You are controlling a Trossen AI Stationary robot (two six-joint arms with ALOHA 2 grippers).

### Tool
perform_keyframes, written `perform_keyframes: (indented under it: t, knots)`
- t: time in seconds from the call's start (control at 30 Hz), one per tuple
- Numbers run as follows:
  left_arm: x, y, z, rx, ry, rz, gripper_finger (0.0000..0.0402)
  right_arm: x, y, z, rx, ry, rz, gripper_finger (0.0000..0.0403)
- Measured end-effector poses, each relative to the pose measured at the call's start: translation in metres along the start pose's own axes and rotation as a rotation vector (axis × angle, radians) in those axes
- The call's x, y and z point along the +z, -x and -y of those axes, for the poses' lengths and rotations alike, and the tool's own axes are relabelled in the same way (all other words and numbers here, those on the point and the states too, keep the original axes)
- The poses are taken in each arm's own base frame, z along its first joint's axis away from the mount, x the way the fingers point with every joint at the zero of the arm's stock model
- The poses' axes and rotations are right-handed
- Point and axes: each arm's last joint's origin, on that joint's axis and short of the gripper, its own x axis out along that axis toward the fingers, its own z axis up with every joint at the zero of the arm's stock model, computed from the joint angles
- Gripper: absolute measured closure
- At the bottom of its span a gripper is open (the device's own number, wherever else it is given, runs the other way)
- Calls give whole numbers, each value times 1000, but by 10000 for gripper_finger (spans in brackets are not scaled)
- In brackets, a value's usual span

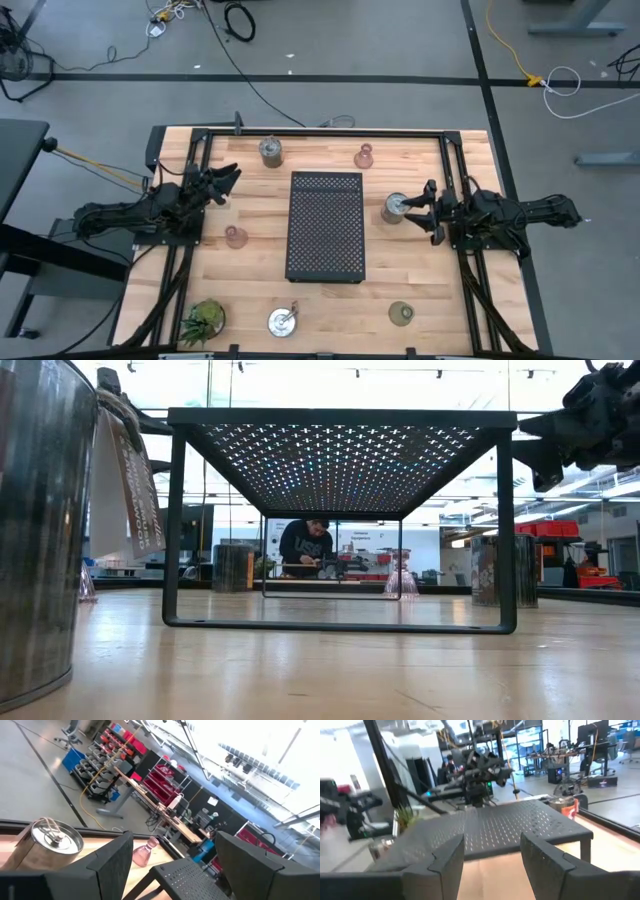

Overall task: Pick & Place candle stick holders
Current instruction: Put the top pink glass candle holder on the shelf

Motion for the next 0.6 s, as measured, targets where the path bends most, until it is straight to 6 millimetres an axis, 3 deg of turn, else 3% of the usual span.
perform_keyframes:
  t: [0.4, 0.6]
  knots:
    - [0, 0, -1, 25, -4, 16, 115, 9, 0, -2, 40, -348, 87, 207]
    - [0, 0, -1, 24, -3, 16, 115, 25, 4, 4, -172, -486, 333, 207]
